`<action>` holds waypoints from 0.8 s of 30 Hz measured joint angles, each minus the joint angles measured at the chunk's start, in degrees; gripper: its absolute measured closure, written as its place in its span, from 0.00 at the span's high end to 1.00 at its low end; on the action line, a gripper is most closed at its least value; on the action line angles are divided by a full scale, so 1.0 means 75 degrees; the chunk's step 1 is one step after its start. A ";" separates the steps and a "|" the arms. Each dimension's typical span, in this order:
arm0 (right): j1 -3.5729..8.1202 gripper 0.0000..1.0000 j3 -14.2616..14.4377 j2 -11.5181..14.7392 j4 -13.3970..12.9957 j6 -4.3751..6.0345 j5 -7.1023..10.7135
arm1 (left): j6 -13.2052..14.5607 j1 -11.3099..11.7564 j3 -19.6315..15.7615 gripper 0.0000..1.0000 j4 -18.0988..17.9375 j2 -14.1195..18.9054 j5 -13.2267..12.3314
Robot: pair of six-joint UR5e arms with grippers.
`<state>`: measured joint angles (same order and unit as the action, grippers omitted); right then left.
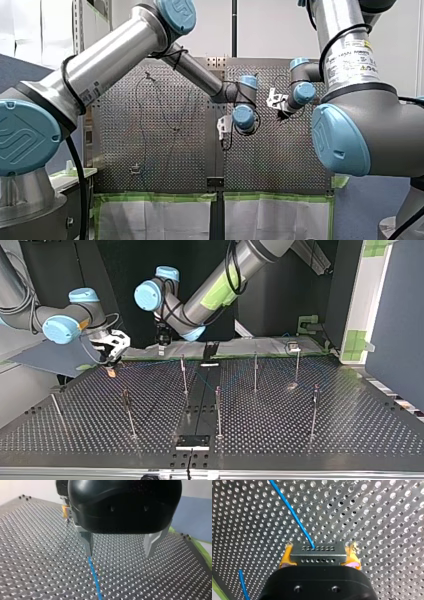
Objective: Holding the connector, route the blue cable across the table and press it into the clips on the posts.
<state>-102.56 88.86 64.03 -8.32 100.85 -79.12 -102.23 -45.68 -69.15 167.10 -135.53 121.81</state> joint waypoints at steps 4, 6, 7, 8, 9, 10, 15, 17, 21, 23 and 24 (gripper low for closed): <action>0.0003 0.00 0.0004 -0.0008 -0.0017 -0.0022 0.0008 | -0.0047 0.0014 0.0259 1.00 -0.0106 -0.0258 0.0199; 0.0003 0.00 0.0004 -0.0011 -0.0025 -0.0031 0.0011 | -0.0056 0.0044 0.0411 1.00 -0.0161 -0.0405 0.0280; 0.0004 0.00 0.0004 -0.0013 -0.0033 -0.0036 0.0013 | -0.0058 0.0058 0.0476 1.00 -0.0175 -0.0460 0.0305; 0.0004 0.00 0.0007 -0.0015 -0.0040 -0.0040 0.0017 | -0.0062 0.0073 0.0562 1.00 -0.0190 -0.0513 0.0329; 0.0005 0.00 0.0008 -0.0017 -0.0046 -0.0043 0.0021 | -0.0063 0.0084 0.0626 1.00 -0.0199 -0.0541 0.0342; 0.0004 0.00 0.0008 -0.0018 -0.0052 -0.0045 0.0026 | -0.0066 0.0095 0.0688 1.00 -0.0208 -0.0561 0.0351; -0.0003 0.00 0.0008 -0.0029 -0.0075 -0.0050 0.0043 | -0.0103 0.0140 0.1006 1.00 -0.0283 -0.0598 0.0417; -0.0004 0.00 0.0007 -0.0031 -0.0101 -0.0050 0.0047 | -0.0116 0.0161 0.1141 1.00 -0.0297 -0.0598 0.0449; -0.0014 0.00 0.0006 -0.0033 -0.0138 -0.0050 0.0076 | -0.0127 0.0219 0.1340 1.00 -0.0307 -0.0616 0.0422; -0.0023 0.00 0.0006 -0.0033 -0.0148 -0.0050 0.0108 | -0.0130 0.0261 0.1392 1.00 -0.0294 -0.0665 0.0360; -0.0025 0.00 0.0006 -0.0033 -0.0151 -0.0050 0.0121 | -0.0132 0.0277 0.1417 1.00 -0.0278 -0.0697 0.0326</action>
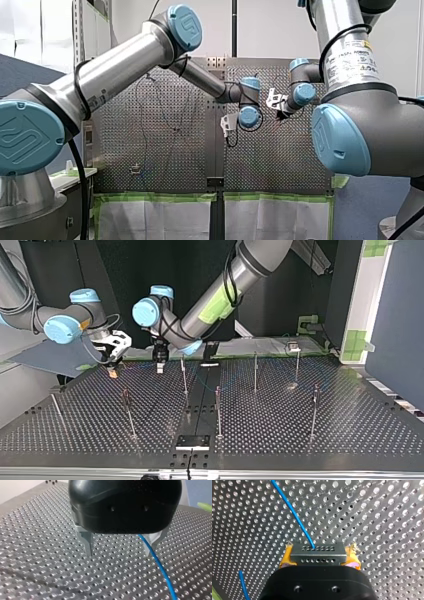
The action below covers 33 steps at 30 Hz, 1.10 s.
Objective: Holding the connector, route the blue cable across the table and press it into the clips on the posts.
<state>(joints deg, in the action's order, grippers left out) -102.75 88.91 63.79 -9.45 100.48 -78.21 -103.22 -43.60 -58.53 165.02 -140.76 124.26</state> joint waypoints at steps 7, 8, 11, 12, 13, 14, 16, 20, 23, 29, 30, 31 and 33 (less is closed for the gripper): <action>0.0005 0.00 0.0000 0.0000 -0.0015 0.0000 0.0041 | -0.0028 0.0015 0.0386 1.00 0.0368 -0.0409 -0.0179; 0.0008 0.00 0.0000 0.0000 -0.0016 0.0000 0.0045 | -0.0042 0.0014 0.0444 1.00 0.0425 -0.0468 -0.0173; 0.0014 0.00 -0.0005 0.0001 -0.0017 0.0000 0.0052 | -0.0074 0.0013 0.0641 1.00 0.0620 -0.0641 -0.0124; 0.0017 0.00 -0.0004 0.0001 -0.0017 0.0000 0.0053 | -0.0079 0.0013 0.0687 1.00 0.0668 -0.0670 -0.0113; 0.0021 0.00 -0.0003 0.0001 -0.0018 0.0000 0.0054 | -0.0083 0.0013 0.0733 1.00 0.0727 -0.0698 -0.0104; 0.0024 0.00 -0.0003 0.0000 -0.0018 0.0000 0.0055 | -0.0084 0.0011 0.0757 1.00 0.0765 -0.0711 -0.0100; 0.0027 0.00 -0.0003 0.0000 -0.0018 0.0000 0.0056 | -0.0083 -0.0003 0.0791 1.00 0.0830 -0.0727 -0.0093; 0.0028 0.00 -0.0003 -0.0001 -0.0018 0.0000 0.0055 | -0.0007 -0.0042 0.0804 1.00 0.0883 -0.0733 -0.0052; 0.0029 0.00 -0.0004 -0.0001 -0.0018 0.0000 0.0056 | 0.0103 -0.0073 0.0807 0.89 0.0900 -0.0732 0.0072; 0.0030 0.00 -0.0006 0.0004 -0.0018 -0.0004 0.0062 | 0.0155 -0.0097 0.0874 0.35 0.0817 -0.0735 0.0240; 0.0030 0.00 -0.0006 0.0004 -0.0018 -0.0005 0.0065 | 0.0155 -0.0100 0.0894 0.35 0.0794 -0.0735 0.0249; 0.0030 0.00 -0.0006 0.0006 -0.0018 -0.0008 0.0070 | 0.0156 -0.0103 0.0922 0.18 0.0765 -0.0735 0.0255; 0.0030 0.00 -0.0006 0.0008 -0.0018 -0.0014 0.0073 | 0.0158 -0.0112 0.0965 0.13 0.0736 -0.0735 0.0255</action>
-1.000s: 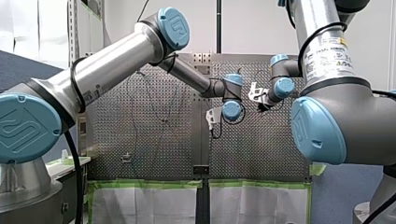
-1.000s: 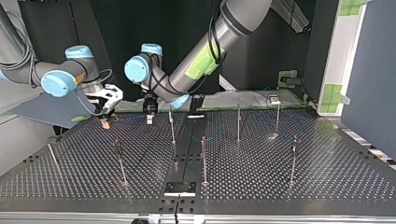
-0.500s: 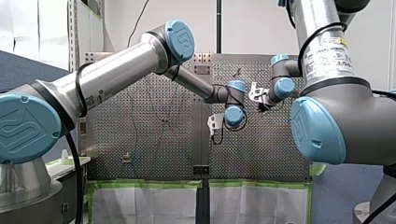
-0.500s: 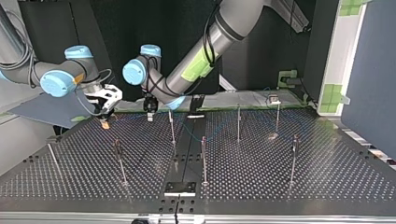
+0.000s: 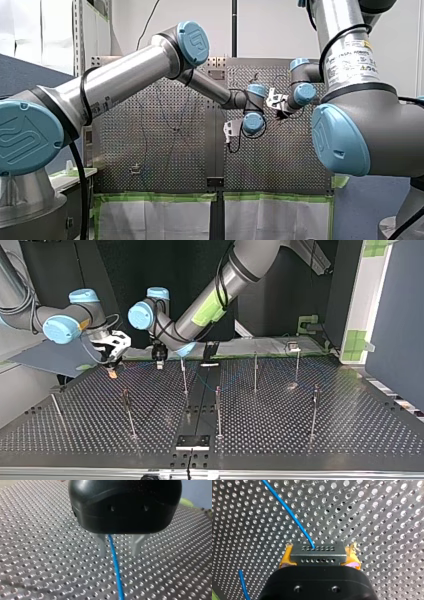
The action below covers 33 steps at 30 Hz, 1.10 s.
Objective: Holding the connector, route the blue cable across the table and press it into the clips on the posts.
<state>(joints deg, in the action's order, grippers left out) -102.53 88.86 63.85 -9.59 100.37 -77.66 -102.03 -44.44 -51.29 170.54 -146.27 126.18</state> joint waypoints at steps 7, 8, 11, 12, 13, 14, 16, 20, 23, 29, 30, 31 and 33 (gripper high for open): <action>-0.0001 0.00 -0.0002 0.0002 0.0001 -0.0009 0.0001 | 0.0029 -0.0016 0.0075 0.00 0.0002 0.0000 0.0009; -0.0003 0.00 -0.0002 0.0005 0.0000 -0.0011 0.0002 | 0.0041 -0.0016 0.0076 0.00 0.0008 0.0001 0.0013; -0.0005 0.00 -0.0027 0.0014 0.0010 -0.0024 0.0007 | 0.0055 -0.0030 0.0085 0.00 0.0040 0.0006 0.0032; -0.0005 0.00 -0.0048 0.0018 0.0019 -0.0032 0.0009 | 0.0057 -0.0034 0.0089 0.00 0.0053 0.0010 0.0045; -0.0002 0.00 -0.0086 0.0027 0.0036 -0.0040 0.0012 | 0.0061 -0.0040 0.0098 0.00 0.0071 0.0014 0.0063; 0.0001 0.00 -0.0123 0.0040 0.0056 -0.0045 0.0013 | 0.0064 -0.0050 0.0121 0.00 0.0105 0.0019 0.0093; 0.0008 0.00 -0.0217 0.0095 0.0133 -0.0052 0.0016 | 0.0065 -0.0067 0.0168 0.00 0.0181 0.0033 0.0144; 0.0036 0.00 -0.0317 0.0287 0.0265 -0.0043 0.0012 | 0.0068 -0.0132 0.0270 0.00 0.0371 0.0154 0.0298; 0.0072 0.00 -0.0345 0.0462 0.0287 -0.0013 0.0026 | 0.0083 -0.0177 0.0295 0.00 0.0414 0.0324 0.0435; 0.0139 0.00 -0.0415 0.0830 0.0307 0.0030 0.0216 | 0.0187 -0.0262 0.0309 0.00 0.0434 0.0717 0.0692; 0.0145 0.00 -0.0430 0.0861 0.0317 0.0032 0.0239 | 0.0209 -0.0277 0.0310 0.00 0.0436 0.0779 0.0737; 0.0149 0.00 -0.0448 0.0890 0.0334 0.0032 0.0262 | 0.0235 -0.0296 0.0310 0.00 0.0438 0.0852 0.0797; 0.0151 0.00 -0.0466 0.0918 0.0359 0.0033 0.0282 | 0.0261 -0.0326 0.0315 0.00 0.0440 0.0942 0.0887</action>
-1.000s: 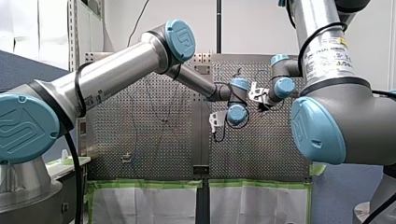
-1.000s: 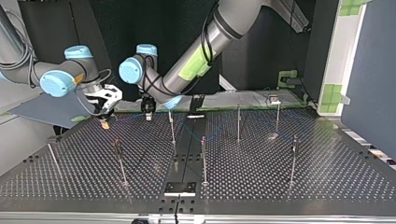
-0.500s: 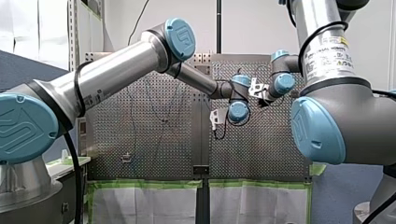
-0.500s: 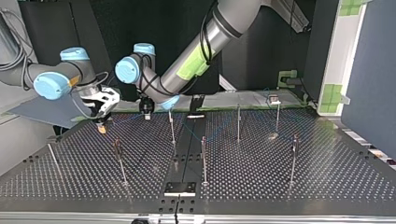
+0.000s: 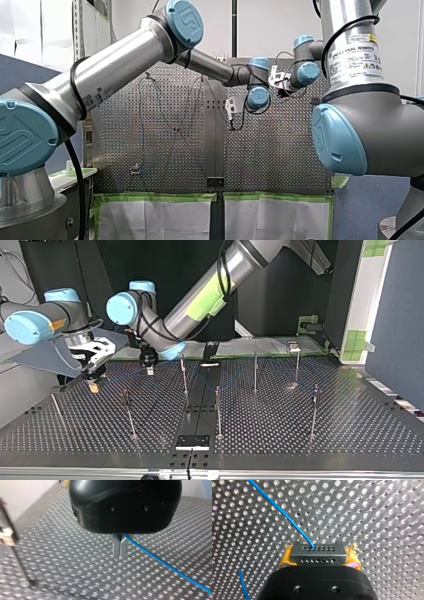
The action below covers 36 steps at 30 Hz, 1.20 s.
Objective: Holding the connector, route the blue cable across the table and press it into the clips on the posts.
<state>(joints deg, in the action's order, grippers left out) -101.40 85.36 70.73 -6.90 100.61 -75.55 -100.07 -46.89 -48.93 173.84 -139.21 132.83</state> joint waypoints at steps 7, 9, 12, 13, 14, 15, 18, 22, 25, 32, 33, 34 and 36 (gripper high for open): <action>0.0022 0.00 -0.0033 0.0077 0.0044 0.0004 0.0024 | 0.0002 -0.0135 -0.0001 0.00 0.0082 0.0201 0.0144; 0.0023 0.00 -0.0038 0.0103 0.0058 0.0005 0.0030 | -0.0006 -0.0185 0.0000 0.00 0.0105 0.0265 0.0150; 0.0024 0.00 -0.0060 0.0170 0.0086 0.0012 0.0055 | -0.0039 -0.0245 0.0001 0.00 0.0155 0.0352 0.0185; 0.0024 0.00 -0.0077 0.0203 0.0106 0.0014 0.0082 | -0.0055 -0.0260 0.0001 0.00 0.0177 0.0376 0.0217; 0.0024 0.00 -0.0092 0.0229 0.0124 0.0017 0.0104 | -0.0075 -0.0279 0.0001 0.00 0.0206 0.0407 0.0268; 0.0024 0.00 -0.0109 0.0253 0.0145 0.0020 0.0124 | -0.0088 -0.0292 0.0001 0.00 0.0227 0.0428 0.0310; 0.0023 0.00 -0.0163 0.0328 0.0210 0.0038 0.0167 | -0.0112 -0.0327 0.0001 0.00 0.0290 0.0521 0.0433; 0.0004 0.00 -0.0203 0.0395 0.0284 0.0049 0.0192 | -0.0135 -0.0368 -0.0001 0.00 0.0354 0.0640 0.0569; -0.0019 0.00 -0.0224 0.0423 0.0327 0.0051 0.0223 | -0.0142 -0.0403 -0.0002 0.00 0.0372 0.0714 0.0708; -0.0052 0.00 -0.0375 0.0459 0.0433 0.0052 0.0347 | -0.0136 -0.0405 0.0006 0.00 0.0363 0.0754 0.0799; -0.0057 0.00 -0.0413 0.0462 0.0462 0.0052 0.0364 | -0.0133 -0.0396 0.0008 0.00 0.0359 0.0754 0.0800; -0.0066 0.00 -0.0472 0.0473 0.0512 0.0052 0.0380 | -0.0132 -0.0384 0.0012 0.00 0.0353 0.0755 0.0800; -0.0078 0.00 -0.0575 0.0502 0.0601 0.0053 0.0396 | -0.0134 -0.0369 0.0027 0.00 0.0352 0.0758 0.0801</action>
<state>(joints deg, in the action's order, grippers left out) -101.99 81.05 74.50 -2.39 101.01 -72.58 -101.08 -49.65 -48.72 176.48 -133.52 138.84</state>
